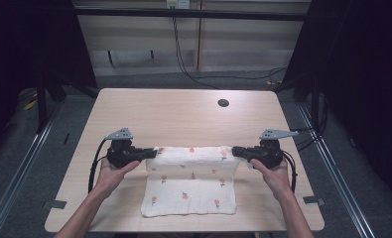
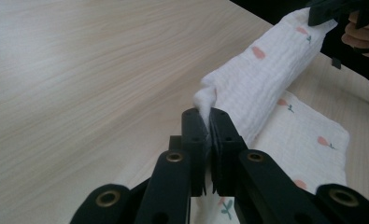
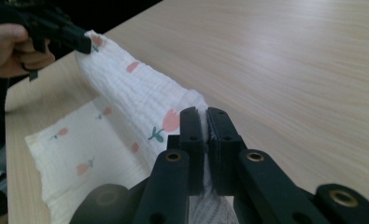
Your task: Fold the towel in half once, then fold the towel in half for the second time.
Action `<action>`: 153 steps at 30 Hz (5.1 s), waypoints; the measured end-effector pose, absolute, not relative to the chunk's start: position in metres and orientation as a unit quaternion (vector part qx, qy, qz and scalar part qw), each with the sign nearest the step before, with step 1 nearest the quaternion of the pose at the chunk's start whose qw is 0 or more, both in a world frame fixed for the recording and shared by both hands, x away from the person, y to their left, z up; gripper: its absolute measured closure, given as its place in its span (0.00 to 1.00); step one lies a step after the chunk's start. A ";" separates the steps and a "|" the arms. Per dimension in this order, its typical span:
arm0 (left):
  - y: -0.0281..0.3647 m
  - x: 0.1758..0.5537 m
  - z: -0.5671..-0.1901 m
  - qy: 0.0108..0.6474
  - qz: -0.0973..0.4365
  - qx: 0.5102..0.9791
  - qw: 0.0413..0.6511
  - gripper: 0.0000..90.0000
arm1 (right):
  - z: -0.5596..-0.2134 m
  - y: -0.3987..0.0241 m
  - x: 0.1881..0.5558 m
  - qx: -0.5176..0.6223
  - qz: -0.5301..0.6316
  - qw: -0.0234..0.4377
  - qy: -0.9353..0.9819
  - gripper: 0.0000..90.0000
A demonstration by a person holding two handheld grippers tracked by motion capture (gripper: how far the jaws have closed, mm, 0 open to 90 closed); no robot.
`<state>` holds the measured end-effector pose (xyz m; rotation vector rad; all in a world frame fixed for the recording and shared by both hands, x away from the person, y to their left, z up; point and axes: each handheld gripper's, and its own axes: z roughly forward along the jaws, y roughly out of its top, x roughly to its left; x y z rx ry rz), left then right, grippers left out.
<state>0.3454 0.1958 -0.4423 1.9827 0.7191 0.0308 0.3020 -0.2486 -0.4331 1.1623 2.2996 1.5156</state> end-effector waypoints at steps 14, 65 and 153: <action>0.203 0.325 -0.444 0.289 -0.005 0.817 0.498 0.96 | -0.438 -0.243 0.279 0.370 0.490 0.080 0.785 0.95; 0.200 0.245 -0.478 0.210 -0.046 0.891 0.401 0.82 | -0.479 -0.231 0.196 0.332 0.406 0.005 0.851 0.84; 0.166 0.298 -0.487 0.286 -0.025 0.857 0.428 0.59 | -0.475 -0.260 0.224 0.440 0.393 0.126 0.798 0.65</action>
